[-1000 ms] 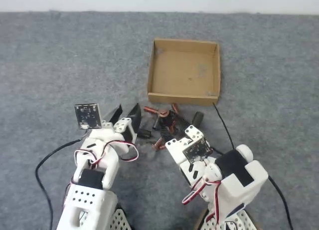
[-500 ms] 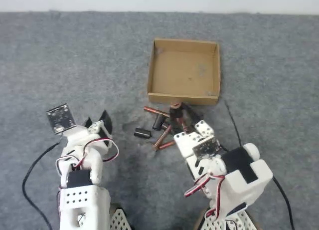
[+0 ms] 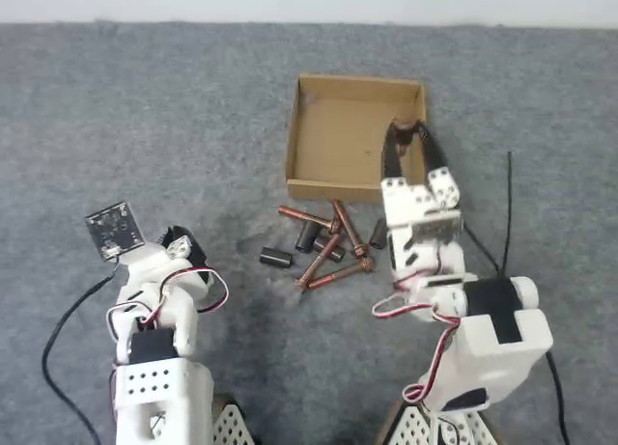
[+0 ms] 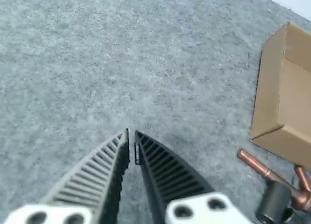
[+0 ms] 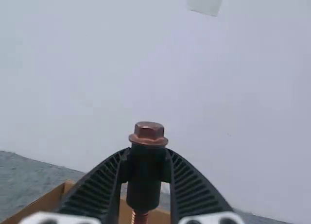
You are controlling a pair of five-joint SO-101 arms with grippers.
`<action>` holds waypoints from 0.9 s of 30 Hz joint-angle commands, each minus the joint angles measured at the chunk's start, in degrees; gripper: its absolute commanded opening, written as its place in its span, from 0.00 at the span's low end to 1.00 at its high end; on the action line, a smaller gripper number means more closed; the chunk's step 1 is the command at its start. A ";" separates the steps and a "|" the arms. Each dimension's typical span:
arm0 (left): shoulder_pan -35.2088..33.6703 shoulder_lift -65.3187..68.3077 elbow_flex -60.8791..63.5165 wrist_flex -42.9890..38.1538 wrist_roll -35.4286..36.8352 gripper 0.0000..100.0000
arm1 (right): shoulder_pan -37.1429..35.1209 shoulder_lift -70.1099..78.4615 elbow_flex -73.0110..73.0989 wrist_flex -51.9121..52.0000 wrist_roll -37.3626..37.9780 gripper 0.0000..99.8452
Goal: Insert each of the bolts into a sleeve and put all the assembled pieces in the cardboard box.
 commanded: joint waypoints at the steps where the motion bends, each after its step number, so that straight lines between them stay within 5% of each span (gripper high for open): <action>1: -0.26 -0.26 -0.84 0.00 0.09 0.01 | 2.33 -3.38 -9.93 9.19 0.70 0.01; 17: -0.18 -0.26 -0.84 -0.09 0.18 0.01 | 4.18 -3.47 -36.48 62.11 0.62 0.01; 27: -0.18 -0.26 -0.84 -0.09 0.18 0.01 | 3.82 -2.77 -57.14 105.27 0.44 0.01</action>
